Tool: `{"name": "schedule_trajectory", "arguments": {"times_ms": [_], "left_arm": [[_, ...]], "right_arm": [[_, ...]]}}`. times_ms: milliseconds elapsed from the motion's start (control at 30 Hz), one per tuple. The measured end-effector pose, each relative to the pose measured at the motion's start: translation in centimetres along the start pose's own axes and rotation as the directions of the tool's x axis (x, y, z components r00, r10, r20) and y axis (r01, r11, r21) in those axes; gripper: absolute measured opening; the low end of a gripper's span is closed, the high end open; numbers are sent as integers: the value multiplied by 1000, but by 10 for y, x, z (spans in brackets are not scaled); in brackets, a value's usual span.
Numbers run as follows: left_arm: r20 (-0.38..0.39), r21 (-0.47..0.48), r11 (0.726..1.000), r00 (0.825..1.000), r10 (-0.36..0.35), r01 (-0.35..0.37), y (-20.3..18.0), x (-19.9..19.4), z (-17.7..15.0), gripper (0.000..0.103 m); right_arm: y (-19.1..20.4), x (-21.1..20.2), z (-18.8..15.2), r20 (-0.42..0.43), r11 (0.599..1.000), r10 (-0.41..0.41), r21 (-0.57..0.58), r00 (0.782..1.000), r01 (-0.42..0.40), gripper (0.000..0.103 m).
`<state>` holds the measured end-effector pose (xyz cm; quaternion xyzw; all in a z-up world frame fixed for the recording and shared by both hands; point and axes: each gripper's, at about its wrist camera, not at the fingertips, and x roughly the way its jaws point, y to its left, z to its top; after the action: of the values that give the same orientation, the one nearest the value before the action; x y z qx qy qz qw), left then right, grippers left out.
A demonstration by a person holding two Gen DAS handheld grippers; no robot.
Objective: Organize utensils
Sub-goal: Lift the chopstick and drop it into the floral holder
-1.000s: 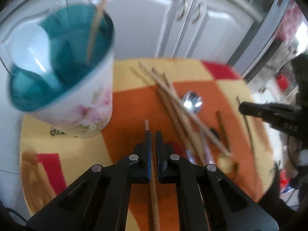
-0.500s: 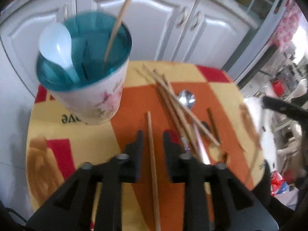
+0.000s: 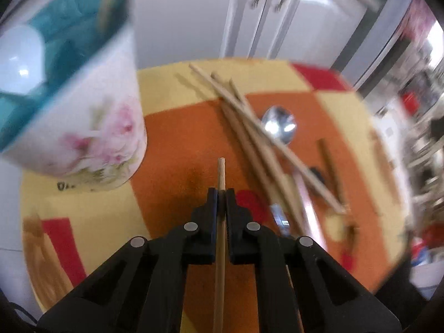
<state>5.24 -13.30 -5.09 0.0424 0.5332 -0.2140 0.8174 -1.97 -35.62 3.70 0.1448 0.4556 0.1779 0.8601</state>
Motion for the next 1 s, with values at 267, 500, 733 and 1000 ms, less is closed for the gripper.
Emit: {"name": "schedule_trajectory", "arguments": {"times_ms": [267,500,733,1000], "left_arm": [[181,-13,995,979,-98,102,22,-106,-13,4],[300,-32,993,949,-99,114,36,-167,-27,4],[386,-47,992,918,-92,119,45,-208,-22,4],[490,-59,992,869,-69,113,57,-265,13,4]], "right_arm": [[35,-21,7,45,996,57,-73,997,-53,5],[66,-30,15,62,989,86,-128,994,-78,5],[89,-38,32,87,980,111,-178,990,-94,5],[117,-50,74,131,970,124,-226,984,-93,5]]}}
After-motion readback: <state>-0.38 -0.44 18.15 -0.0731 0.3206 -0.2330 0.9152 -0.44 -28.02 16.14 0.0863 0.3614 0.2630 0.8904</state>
